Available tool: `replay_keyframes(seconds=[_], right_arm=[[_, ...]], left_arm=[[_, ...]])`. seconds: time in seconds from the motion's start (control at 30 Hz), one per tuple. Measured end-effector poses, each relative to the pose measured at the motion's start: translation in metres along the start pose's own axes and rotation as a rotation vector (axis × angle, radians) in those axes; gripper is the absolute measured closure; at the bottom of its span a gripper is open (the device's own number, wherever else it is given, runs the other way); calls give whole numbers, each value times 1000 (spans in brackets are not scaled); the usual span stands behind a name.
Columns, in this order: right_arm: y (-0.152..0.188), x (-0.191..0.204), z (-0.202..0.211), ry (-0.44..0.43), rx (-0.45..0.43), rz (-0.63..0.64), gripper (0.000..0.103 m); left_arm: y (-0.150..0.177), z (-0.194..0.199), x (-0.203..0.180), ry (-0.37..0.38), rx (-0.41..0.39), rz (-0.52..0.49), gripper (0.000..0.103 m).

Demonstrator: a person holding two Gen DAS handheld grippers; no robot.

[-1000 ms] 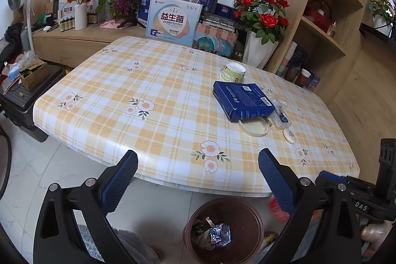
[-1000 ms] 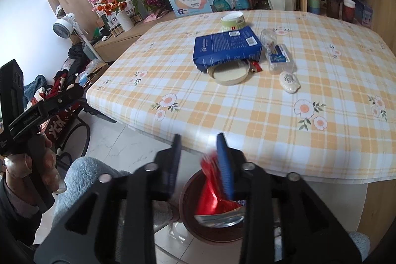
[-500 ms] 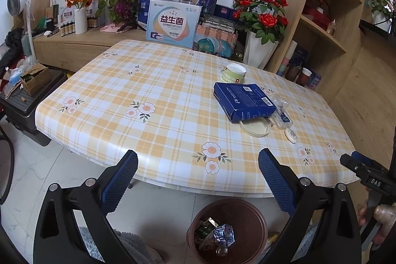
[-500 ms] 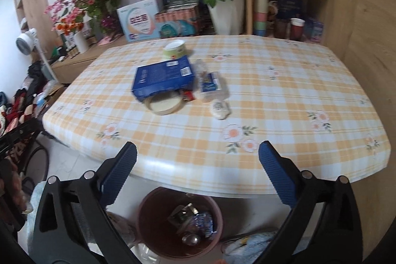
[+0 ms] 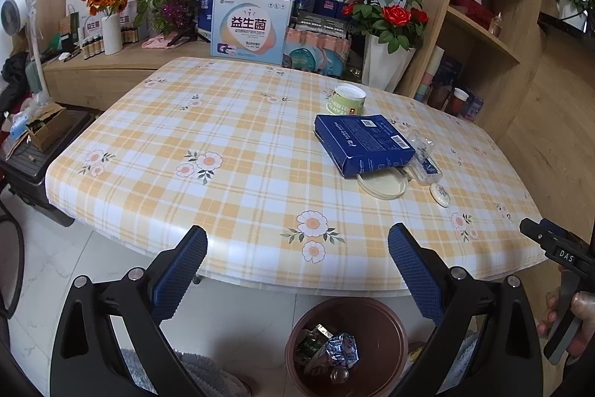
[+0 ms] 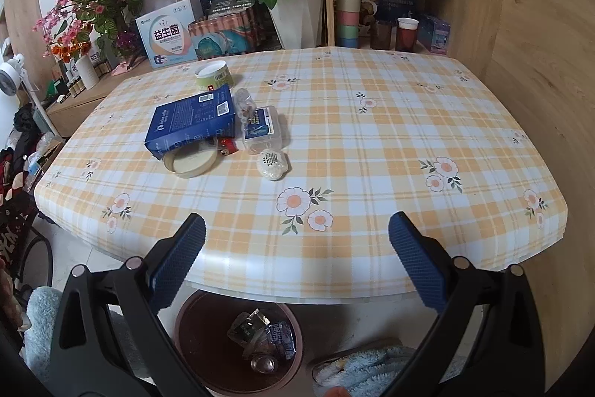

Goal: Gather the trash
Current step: 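Reach to the blue coffee box and grasp it with the left gripper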

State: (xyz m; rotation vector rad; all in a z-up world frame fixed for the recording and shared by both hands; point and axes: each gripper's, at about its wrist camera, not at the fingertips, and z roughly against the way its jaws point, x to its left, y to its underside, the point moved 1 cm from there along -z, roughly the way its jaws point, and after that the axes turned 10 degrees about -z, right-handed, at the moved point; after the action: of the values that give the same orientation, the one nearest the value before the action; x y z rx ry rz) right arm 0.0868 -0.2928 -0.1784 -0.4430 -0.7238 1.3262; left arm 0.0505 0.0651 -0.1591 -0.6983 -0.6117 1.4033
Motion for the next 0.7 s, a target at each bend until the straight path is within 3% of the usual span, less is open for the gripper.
replay_keyframes(seconds=[0.17,0.4,0.7], right_arm=[[-3,0,-11,6,15,10,6],[-15,4,-31,9,27,25,6],[-40,-3,-68,-21,65,-7,6]], left_arm=[[-13,-21,-20,7,8,-94,8],[-42,-86,-55,24,39,-238,9],[-68,-176,-108,-17,111,-542,16]])
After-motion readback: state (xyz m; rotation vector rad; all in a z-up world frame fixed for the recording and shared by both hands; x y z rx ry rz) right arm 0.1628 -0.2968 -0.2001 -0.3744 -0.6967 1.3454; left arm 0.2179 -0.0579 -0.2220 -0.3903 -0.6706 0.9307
